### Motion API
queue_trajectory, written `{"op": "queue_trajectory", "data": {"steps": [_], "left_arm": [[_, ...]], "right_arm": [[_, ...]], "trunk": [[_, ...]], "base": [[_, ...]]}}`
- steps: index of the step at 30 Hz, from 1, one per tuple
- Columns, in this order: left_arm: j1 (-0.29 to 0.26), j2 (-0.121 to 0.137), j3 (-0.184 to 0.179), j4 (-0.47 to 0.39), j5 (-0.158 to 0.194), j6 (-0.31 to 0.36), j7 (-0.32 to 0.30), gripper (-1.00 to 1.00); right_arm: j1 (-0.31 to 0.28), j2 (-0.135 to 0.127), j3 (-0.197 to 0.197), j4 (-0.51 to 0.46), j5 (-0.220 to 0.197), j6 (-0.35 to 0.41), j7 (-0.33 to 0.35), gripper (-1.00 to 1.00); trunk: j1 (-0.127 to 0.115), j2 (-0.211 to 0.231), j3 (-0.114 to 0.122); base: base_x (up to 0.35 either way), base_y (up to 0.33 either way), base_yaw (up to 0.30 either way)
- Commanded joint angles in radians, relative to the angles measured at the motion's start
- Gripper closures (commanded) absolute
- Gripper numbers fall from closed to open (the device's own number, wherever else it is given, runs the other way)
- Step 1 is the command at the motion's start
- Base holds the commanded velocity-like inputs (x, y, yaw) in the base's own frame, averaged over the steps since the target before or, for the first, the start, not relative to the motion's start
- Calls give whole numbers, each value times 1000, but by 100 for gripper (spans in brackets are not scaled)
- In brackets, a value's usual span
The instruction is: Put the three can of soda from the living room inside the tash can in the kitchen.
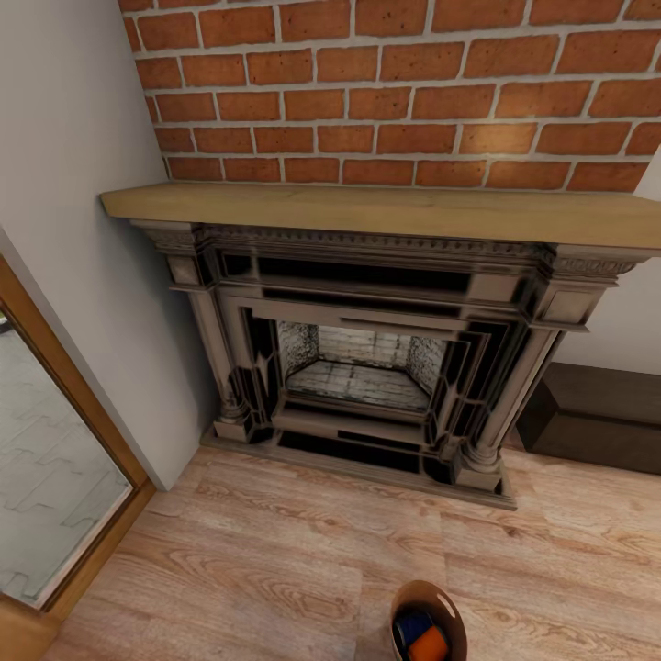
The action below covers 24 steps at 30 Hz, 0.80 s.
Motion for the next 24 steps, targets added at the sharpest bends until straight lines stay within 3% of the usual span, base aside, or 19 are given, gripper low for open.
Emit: {"op": "queue_trajectory", "data": {"steps": [1, 24], "left_arm": [[0, 0, 0, 0, 0, 0, 0, -100], [0, 0, 0, 0, 0, 0, 0, -100]], "right_arm": [[0, 0, 0, 0, 0, 0, 0, -100], [0, 0, 0, 0, 0, 0, 0, -100]], "trunk": [[0, 0, 0], [0, 0, 0]], "base": [[0, 0, 0], [0, 0, 0]]}}
